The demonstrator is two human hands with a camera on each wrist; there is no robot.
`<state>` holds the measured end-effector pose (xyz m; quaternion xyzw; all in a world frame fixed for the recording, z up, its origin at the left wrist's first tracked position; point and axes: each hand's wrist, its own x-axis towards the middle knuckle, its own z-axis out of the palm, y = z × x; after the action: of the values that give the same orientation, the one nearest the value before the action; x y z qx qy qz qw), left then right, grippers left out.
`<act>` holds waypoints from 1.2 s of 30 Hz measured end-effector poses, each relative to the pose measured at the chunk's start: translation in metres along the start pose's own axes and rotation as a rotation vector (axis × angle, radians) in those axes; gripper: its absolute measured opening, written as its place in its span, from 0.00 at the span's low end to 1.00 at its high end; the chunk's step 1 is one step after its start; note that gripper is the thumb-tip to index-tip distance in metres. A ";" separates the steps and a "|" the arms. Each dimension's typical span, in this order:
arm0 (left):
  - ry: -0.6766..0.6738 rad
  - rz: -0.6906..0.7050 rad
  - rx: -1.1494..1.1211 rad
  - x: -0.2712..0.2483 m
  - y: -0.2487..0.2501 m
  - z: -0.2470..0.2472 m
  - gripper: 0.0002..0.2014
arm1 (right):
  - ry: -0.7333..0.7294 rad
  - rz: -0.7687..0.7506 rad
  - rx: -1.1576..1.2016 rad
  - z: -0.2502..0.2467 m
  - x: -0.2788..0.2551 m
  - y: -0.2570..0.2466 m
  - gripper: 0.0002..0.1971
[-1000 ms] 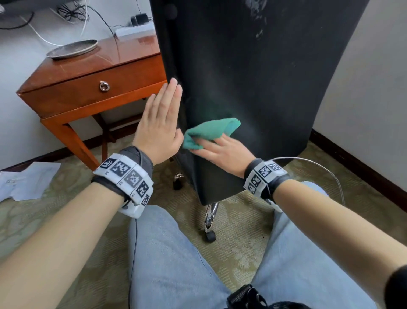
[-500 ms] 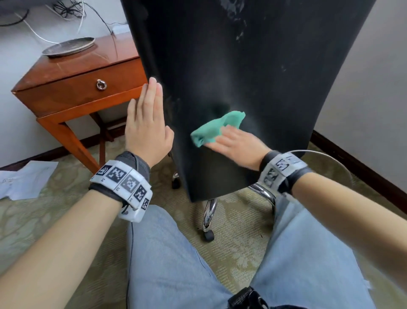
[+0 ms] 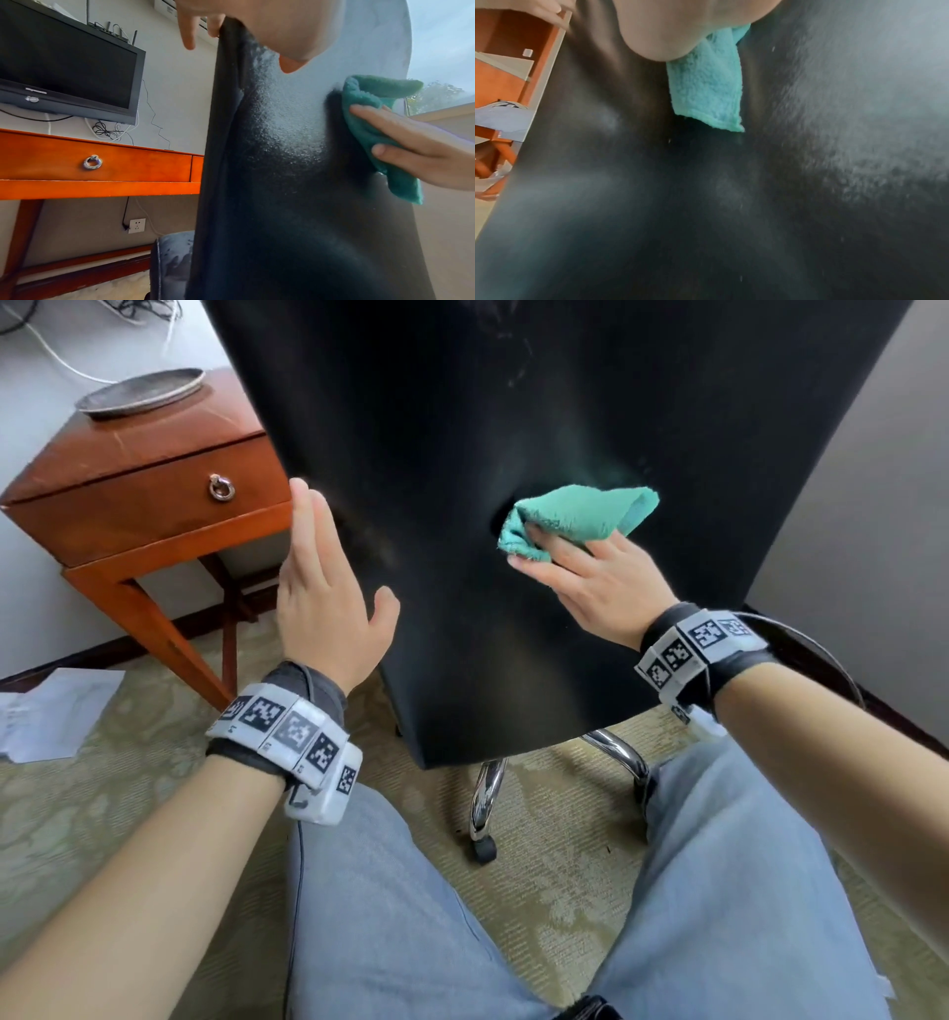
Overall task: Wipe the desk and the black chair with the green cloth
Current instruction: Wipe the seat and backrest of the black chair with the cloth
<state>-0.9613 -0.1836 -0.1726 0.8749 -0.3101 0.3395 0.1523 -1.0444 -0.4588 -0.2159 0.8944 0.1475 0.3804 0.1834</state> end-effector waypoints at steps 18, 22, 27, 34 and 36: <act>0.136 -0.161 -0.175 -0.007 0.015 0.023 0.38 | -0.166 0.087 0.372 0.010 -0.057 -0.042 0.34; -0.146 0.205 -0.278 -0.035 0.046 0.043 0.28 | -0.094 0.679 0.872 -0.021 -0.043 -0.056 0.28; -0.626 0.007 -0.607 -0.041 0.085 0.039 0.25 | -0.142 1.022 1.242 -0.058 -0.024 -0.058 0.19; -0.660 -0.366 -1.005 -0.033 0.109 0.032 0.25 | -0.064 1.076 1.396 -0.082 -0.015 -0.051 0.23; -0.671 -0.403 -1.062 -0.032 0.107 0.030 0.33 | -0.096 1.056 1.403 -0.085 -0.016 -0.047 0.22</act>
<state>-1.0339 -0.2659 -0.2105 0.7801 -0.2963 -0.1860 0.5187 -1.1234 -0.4051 -0.1921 0.7673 -0.0936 0.1992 -0.6024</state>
